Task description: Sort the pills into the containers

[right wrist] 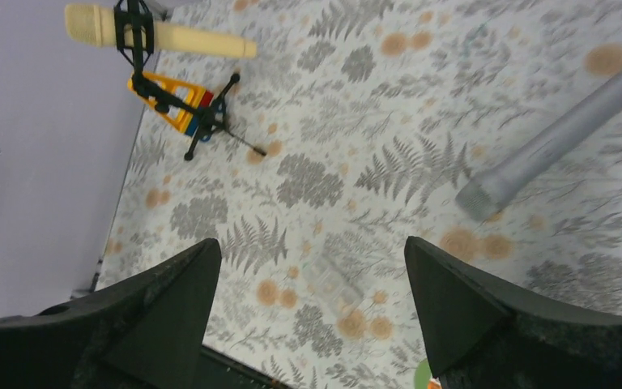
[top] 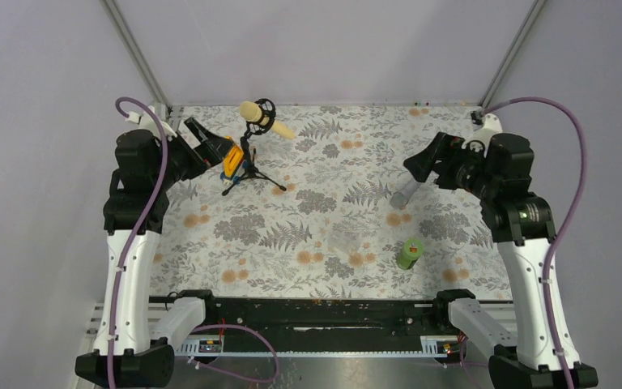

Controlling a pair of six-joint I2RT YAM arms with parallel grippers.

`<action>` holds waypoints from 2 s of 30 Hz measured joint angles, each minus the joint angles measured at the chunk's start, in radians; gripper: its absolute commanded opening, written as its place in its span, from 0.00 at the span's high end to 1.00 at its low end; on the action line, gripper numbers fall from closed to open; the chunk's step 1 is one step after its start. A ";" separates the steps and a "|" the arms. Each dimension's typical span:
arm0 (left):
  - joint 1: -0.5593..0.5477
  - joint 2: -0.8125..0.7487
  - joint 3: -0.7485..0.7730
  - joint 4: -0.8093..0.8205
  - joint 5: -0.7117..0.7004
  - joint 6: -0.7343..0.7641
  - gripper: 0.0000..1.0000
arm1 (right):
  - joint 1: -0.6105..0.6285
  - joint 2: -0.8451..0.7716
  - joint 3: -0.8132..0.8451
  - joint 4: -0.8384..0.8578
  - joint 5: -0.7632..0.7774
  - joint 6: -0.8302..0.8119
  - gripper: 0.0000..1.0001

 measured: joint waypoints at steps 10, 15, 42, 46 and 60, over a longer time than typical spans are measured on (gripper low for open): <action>0.000 -0.027 -0.024 0.054 0.114 -0.003 0.01 | 0.205 0.086 -0.164 -0.001 -0.073 0.072 0.05; 0.000 -0.043 -0.050 0.115 0.158 -0.010 0.01 | 0.372 0.151 -0.170 0.005 -0.040 0.035 0.06; -0.006 -0.115 -0.119 0.237 0.183 -0.009 0.01 | 0.763 0.684 -0.285 0.307 0.275 -0.366 0.11; -0.013 -0.115 -0.123 0.232 0.172 -0.001 0.01 | 0.785 0.745 -0.258 0.302 0.269 -0.410 0.12; -0.048 -0.112 -0.124 0.204 0.118 0.046 0.01 | 0.790 0.884 -0.174 0.247 0.267 -0.471 0.28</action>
